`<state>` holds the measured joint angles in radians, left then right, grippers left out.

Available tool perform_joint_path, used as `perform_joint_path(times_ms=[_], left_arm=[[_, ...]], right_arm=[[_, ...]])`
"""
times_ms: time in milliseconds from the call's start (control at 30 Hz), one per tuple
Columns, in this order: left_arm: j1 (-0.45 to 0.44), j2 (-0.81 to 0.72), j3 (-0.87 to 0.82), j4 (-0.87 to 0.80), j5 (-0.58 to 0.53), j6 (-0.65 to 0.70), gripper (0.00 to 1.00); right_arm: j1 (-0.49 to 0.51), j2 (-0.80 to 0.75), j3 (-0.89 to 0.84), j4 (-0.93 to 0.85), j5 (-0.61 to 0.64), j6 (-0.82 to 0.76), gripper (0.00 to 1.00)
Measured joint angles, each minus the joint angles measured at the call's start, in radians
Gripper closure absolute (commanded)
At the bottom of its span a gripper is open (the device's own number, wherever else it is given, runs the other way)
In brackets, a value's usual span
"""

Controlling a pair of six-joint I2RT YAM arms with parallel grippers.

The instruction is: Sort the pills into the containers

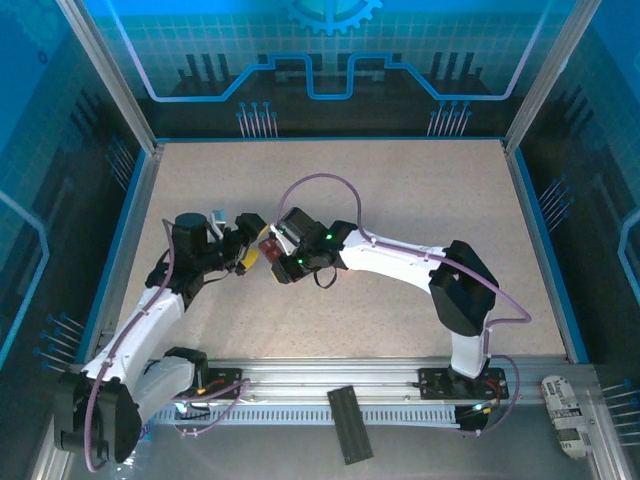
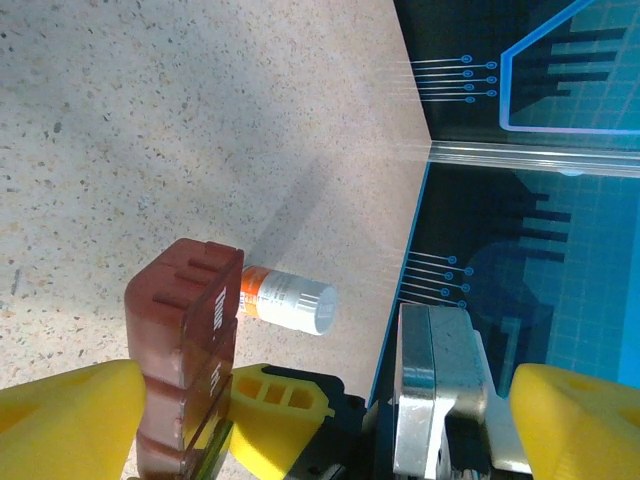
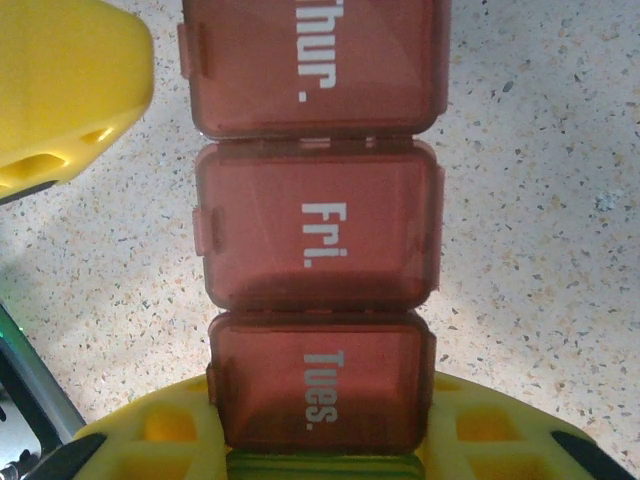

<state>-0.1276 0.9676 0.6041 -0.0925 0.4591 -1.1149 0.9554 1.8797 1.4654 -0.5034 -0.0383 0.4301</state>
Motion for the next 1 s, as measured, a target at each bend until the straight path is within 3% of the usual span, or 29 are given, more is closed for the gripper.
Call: perform_joint_path(times_ms=[1000], left_arm=[[-0.026, 0.031, 0.012, 0.009, -0.03, 0.013, 0.05]], right_arm=[[0.001, 0.013, 0.0, 0.011, -0.023, 0.007, 0.94]])
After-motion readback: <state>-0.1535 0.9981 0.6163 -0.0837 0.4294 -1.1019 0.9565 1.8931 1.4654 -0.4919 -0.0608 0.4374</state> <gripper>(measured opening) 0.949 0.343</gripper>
